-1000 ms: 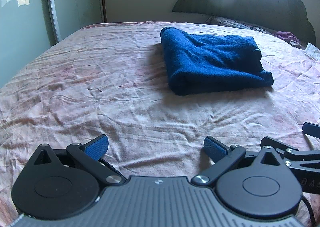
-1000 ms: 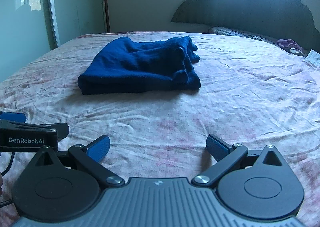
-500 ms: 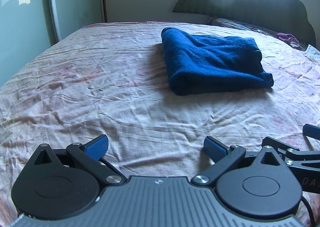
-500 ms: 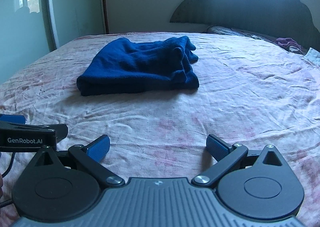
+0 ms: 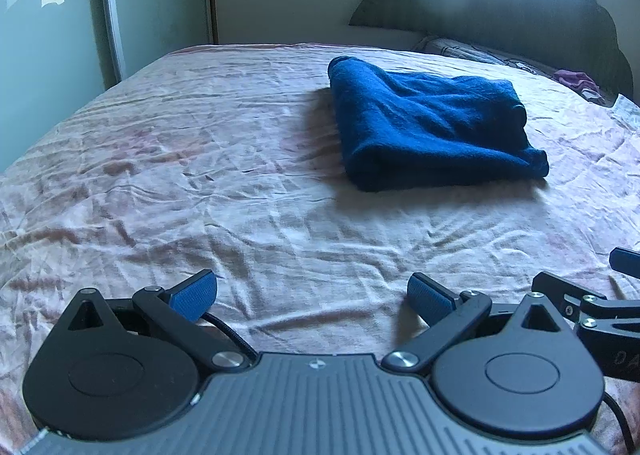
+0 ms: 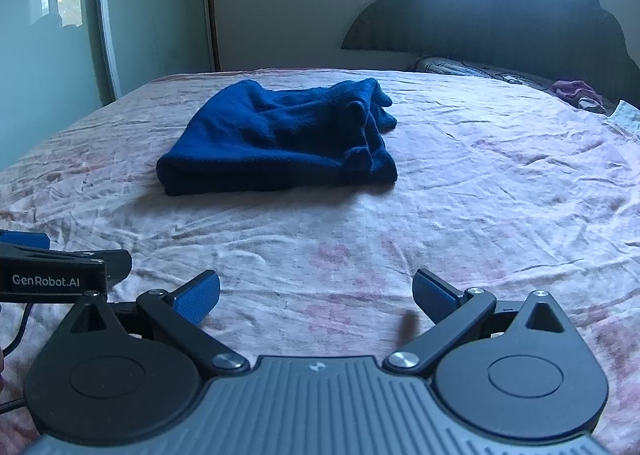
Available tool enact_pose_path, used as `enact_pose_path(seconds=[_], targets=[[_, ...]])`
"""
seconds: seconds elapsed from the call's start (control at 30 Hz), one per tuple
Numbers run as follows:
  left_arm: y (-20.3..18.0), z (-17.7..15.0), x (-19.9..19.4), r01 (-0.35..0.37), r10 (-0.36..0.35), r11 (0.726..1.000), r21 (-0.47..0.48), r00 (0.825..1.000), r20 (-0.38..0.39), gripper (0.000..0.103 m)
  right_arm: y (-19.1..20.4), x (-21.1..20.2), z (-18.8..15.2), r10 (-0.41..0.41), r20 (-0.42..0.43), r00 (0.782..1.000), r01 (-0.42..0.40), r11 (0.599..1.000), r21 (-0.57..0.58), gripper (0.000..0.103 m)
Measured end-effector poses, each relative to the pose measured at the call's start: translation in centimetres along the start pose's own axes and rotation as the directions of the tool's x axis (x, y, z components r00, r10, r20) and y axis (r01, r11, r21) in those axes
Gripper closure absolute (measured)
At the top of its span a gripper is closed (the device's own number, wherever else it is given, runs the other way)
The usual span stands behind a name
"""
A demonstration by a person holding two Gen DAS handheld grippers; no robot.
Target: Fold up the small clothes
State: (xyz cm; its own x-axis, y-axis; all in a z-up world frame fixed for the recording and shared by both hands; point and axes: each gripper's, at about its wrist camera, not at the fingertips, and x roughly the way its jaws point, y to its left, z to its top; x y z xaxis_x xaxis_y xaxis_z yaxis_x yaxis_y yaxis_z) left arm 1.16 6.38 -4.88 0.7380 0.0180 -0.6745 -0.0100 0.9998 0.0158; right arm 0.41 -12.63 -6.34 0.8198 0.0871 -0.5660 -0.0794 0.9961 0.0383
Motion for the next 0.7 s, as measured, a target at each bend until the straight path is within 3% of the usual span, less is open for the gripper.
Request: enact_pose_path(seconds=[0.7], targets=[[-0.07,-0.12,0.11,-0.015,0.015,1.0,0.017,1.0,0.001,0.001,-0.14,-0.01,-0.03,0.007,-0.004,1.0,-0.007,1.0,-0.005,0.0]])
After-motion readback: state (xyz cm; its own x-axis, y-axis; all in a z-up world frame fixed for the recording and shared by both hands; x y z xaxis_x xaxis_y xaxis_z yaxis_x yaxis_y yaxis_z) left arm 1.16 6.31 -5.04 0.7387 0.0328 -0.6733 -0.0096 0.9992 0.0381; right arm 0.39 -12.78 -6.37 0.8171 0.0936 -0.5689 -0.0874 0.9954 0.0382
